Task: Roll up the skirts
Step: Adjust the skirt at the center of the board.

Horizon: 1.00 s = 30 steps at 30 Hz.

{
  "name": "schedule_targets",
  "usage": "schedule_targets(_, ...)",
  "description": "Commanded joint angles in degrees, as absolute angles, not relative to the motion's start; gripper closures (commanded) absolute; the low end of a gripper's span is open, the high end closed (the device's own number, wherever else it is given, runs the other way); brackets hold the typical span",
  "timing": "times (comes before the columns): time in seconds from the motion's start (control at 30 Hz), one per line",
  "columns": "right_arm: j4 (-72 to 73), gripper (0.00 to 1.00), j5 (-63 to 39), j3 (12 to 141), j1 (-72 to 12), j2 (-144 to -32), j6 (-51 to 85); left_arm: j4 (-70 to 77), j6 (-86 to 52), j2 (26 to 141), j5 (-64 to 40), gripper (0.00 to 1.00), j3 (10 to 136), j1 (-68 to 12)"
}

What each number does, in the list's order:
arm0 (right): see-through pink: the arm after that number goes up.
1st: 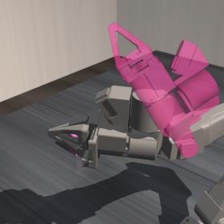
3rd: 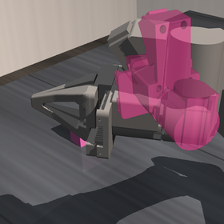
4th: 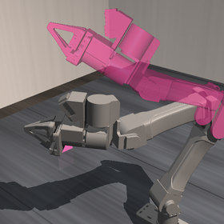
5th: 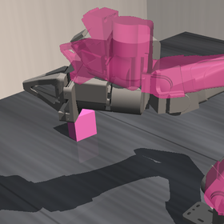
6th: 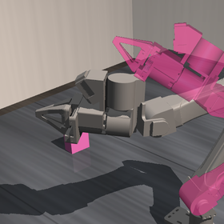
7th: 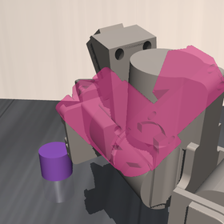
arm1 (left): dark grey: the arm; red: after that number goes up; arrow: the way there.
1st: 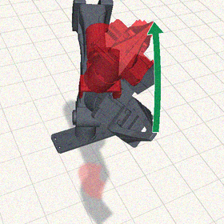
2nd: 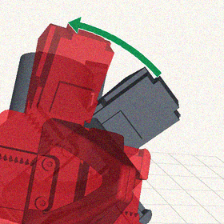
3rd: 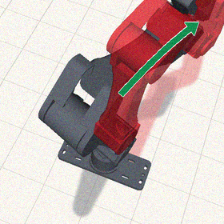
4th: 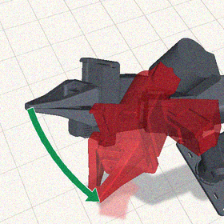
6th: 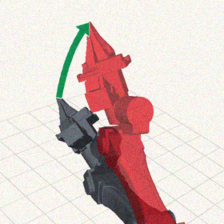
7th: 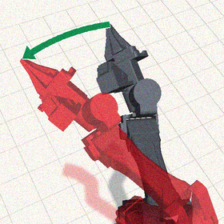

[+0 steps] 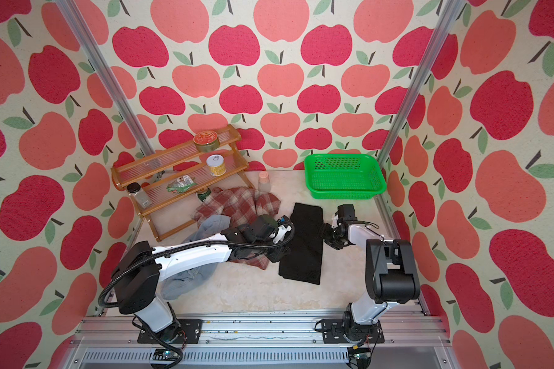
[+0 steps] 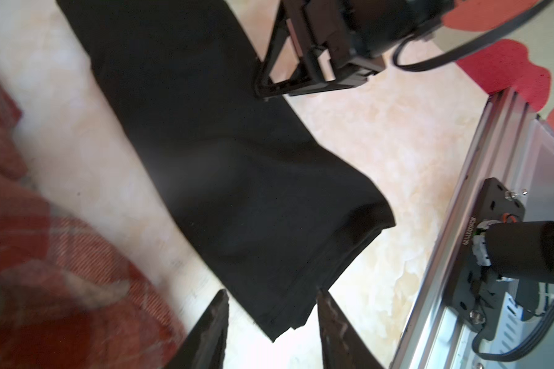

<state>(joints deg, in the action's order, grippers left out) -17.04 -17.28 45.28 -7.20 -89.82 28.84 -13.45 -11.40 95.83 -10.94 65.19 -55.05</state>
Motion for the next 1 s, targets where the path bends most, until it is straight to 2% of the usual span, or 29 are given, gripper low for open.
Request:
schedule_targets(0.0,-16.7,0.41,-15.29,41.31,-9.98,-84.67,30.02,-12.59,-13.26,95.58,-10.98,0.53,62.32,-53.76)
schedule_targets(0.27,-22.96,0.41,-11.23,32.41,-15.5,-69.93,33.11,-7.12,-13.89,101.94,-16.38,0.53,65.13,-46.66)
schedule_targets(0.53,-35.0,0.4,-10.84,29.71,-16.39,-56.29,32.82,-10.38,-11.09,115.24,-23.26,0.53,80.31,-41.07)
schedule_targets(0.97,-31.02,0.3,-18.79,24.21,-18.25,-58.46,35.03,-12.6,-13.28,131.6,-26.19,0.53,99.61,-36.71)
